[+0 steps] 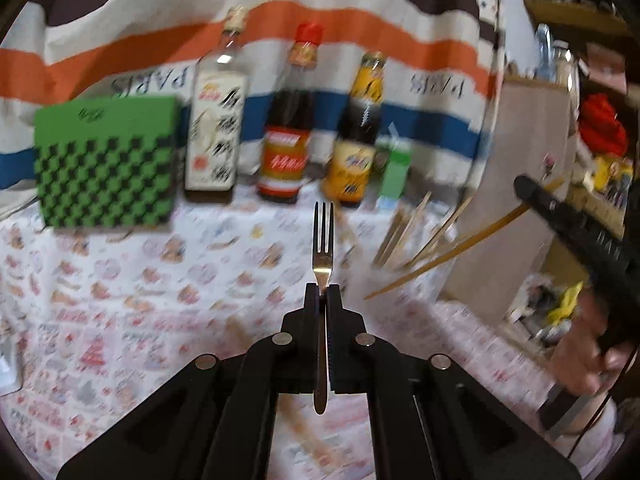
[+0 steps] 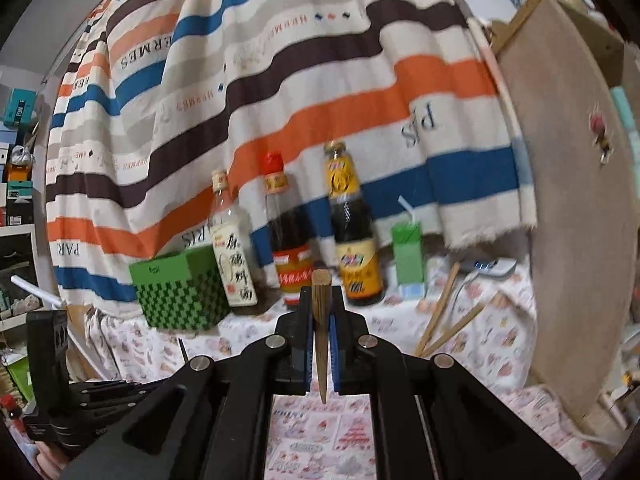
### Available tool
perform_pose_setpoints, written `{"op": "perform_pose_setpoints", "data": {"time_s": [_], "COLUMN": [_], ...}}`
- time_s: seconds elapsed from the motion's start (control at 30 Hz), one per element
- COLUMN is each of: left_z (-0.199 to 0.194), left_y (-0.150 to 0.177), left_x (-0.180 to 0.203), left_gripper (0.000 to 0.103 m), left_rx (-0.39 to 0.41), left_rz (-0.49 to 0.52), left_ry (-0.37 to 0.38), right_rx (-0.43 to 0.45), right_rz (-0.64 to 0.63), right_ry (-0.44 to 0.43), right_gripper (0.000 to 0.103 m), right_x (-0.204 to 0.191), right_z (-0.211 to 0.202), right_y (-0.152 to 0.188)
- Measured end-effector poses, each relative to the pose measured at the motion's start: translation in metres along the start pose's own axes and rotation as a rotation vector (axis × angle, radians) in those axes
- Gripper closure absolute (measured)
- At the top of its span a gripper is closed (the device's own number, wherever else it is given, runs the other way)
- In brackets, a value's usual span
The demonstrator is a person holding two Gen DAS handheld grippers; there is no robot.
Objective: Organize utensils
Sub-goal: 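Carry the fork and chopstick over the clear plastic cup, then lower the fork and chopstick into the cup and open both tools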
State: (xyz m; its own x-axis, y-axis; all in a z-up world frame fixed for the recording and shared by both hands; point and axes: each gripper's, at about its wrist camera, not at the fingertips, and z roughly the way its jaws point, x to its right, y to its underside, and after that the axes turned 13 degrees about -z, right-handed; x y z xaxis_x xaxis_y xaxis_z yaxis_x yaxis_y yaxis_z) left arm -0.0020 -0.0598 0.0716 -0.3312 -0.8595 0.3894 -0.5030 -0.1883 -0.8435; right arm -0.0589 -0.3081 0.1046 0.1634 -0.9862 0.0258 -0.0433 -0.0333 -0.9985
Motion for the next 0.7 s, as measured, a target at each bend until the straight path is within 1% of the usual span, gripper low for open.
{"op": "perform_pose_setpoints", "data": {"time_s": [0.07, 0.2, 0.33, 0.43, 0.47, 0.6, 0.7], "left_z": [0.003, 0.017, 0.040, 0.067, 0.077, 0.115, 0.137], "left_y": [-0.013, -0.038, -0.059, -0.069, -0.071, -0.074, -0.073], "left_x": [0.014, 0.040, 0.057, 0.061, 0.062, 0.062, 0.065], "left_gripper": [0.101, 0.101, 0.101, 0.101, 0.101, 0.101, 0.101], "left_rx": [0.025, 0.088, 0.127, 0.141, 0.139, 0.114, 0.093], "left_rz": [-0.001, 0.004, -0.007, -0.026, -0.032, -0.060, -0.071], "left_ry": [0.019, 0.041, 0.057, 0.057, 0.054, 0.058, 0.089], "right_rx": [0.029, 0.056, 0.059, 0.035, 0.015, -0.038, -0.083], "right_rz": [-0.015, -0.022, -0.031, 0.008, 0.023, 0.020, 0.019], "right_ry": [0.029, 0.086, 0.131, 0.110, 0.095, 0.067, 0.052], "right_gripper": [0.096, 0.096, 0.096, 0.096, 0.096, 0.096, 0.096], "right_x": [0.003, 0.016, 0.031, 0.047, 0.053, 0.057, 0.056], "right_z": [-0.004, -0.003, 0.012, 0.030, 0.037, 0.053, 0.062], "right_y": [-0.011, -0.026, -0.024, -0.011, -0.006, 0.004, 0.013]}}
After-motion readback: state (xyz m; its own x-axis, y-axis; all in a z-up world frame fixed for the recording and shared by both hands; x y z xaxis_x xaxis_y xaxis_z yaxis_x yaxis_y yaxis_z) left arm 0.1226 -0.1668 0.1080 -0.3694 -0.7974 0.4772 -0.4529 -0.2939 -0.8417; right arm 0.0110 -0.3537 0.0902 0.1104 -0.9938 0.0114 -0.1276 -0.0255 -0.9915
